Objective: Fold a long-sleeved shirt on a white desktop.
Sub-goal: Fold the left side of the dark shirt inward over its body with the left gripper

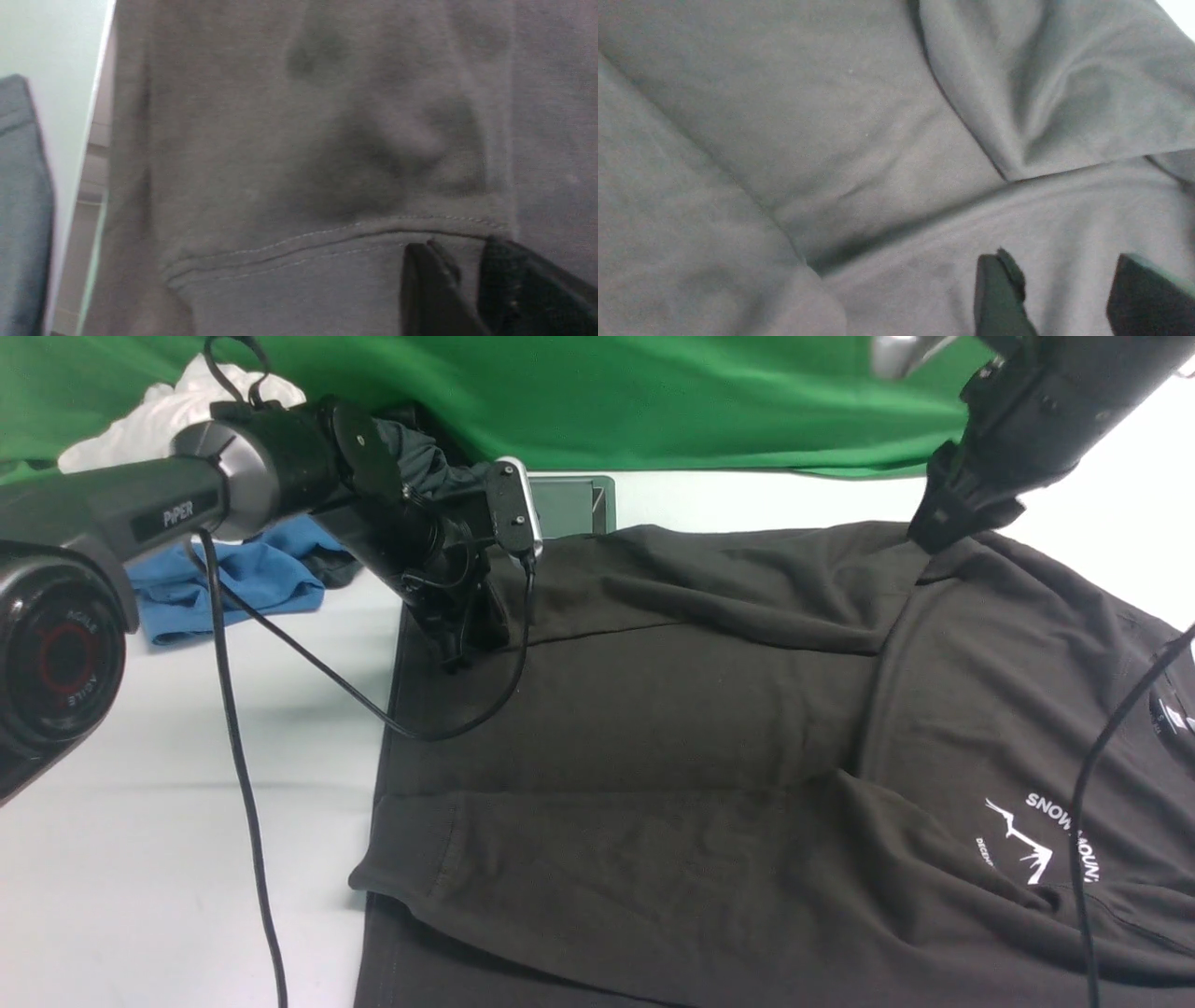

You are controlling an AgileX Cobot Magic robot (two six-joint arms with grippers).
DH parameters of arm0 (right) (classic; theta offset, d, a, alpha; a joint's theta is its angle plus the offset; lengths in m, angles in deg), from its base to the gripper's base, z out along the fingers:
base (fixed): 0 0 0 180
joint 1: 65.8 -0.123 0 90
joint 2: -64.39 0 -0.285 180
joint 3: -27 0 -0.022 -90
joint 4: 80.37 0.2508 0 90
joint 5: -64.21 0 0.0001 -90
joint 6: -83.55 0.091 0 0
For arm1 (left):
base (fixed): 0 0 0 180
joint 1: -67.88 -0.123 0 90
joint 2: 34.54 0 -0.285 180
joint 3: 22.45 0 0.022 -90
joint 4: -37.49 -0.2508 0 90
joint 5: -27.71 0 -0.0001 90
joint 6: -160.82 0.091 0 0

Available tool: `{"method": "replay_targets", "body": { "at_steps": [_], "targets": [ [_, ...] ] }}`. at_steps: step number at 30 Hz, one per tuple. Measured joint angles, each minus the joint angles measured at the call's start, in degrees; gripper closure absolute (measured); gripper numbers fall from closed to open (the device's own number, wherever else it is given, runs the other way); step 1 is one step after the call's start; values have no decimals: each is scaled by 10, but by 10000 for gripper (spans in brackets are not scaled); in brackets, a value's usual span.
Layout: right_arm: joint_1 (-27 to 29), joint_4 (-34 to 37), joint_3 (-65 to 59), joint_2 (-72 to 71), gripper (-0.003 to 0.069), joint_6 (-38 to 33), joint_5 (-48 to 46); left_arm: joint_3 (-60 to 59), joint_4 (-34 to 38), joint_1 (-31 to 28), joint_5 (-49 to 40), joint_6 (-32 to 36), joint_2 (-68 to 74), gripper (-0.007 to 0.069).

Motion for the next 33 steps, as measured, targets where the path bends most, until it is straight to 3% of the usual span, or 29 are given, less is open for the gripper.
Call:
{"method": "replay_targets", "body": {
  "at_steps": [4,21,33],
  "targets": [
    [0,0,0,-8,311,0,0,-1,-4,0,-10,-1,-5,593],
    [0,11,-1,-8,311,1,-1,-3,-40,0,-114,-25,-62,601],
    [0,11,-1,-8,311,1,-1,-3,-73,0,-130,-48,-62,594]
  ]
}}
